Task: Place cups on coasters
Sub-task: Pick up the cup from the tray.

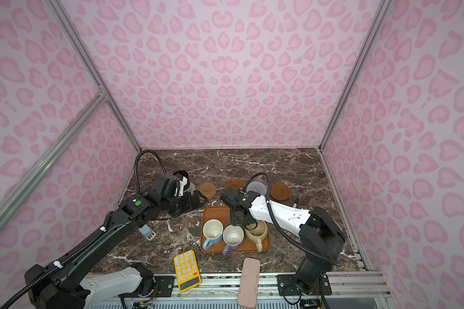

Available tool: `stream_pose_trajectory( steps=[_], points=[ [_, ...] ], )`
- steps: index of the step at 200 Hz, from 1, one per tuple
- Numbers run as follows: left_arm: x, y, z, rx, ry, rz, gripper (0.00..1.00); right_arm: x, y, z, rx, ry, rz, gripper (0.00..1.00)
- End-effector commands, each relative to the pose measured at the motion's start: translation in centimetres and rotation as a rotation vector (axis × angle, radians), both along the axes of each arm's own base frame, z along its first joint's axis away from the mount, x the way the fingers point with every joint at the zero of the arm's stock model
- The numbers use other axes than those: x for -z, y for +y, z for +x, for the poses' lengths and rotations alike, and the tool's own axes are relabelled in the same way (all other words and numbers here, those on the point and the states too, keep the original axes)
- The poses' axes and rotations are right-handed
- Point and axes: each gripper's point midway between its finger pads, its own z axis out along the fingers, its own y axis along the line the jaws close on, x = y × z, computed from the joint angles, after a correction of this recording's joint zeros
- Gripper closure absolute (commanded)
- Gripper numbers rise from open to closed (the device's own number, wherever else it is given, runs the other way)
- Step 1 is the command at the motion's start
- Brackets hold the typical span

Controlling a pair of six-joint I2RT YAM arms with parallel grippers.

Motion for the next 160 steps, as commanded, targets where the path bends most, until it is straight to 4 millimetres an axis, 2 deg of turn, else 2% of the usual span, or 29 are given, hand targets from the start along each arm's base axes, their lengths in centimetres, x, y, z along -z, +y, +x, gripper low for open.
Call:
stream_pose_trajectory(
  steps=[1, 29, 110, 160],
  points=[
    [0.0, 0.0, 0.2, -0.001, -0.003, 0.007, 0.03, -0.7, 0.1, 1.1, -0.008, -0.071, -0.005, 0.91],
    [0.2, 0.0, 0.4, -0.008, -0.005, 0.008, 0.03, -1.3, 0.1, 1.2, -0.017, -0.084, -0.018, 1.0],
    [-0.4, 0.6, 0.4, -0.019, -0.028, 0.028, 0.03, -3.8, 1.0, 0.6, -0.055, -0.136, -0.03, 1.0],
    [-1.8, 0.9, 1.0, -0.019, -0.067, 0.044, 0.03, -5.7, 1.6, 0.9, -0.059, -0.159, -0.012, 1.0]
  ],
)
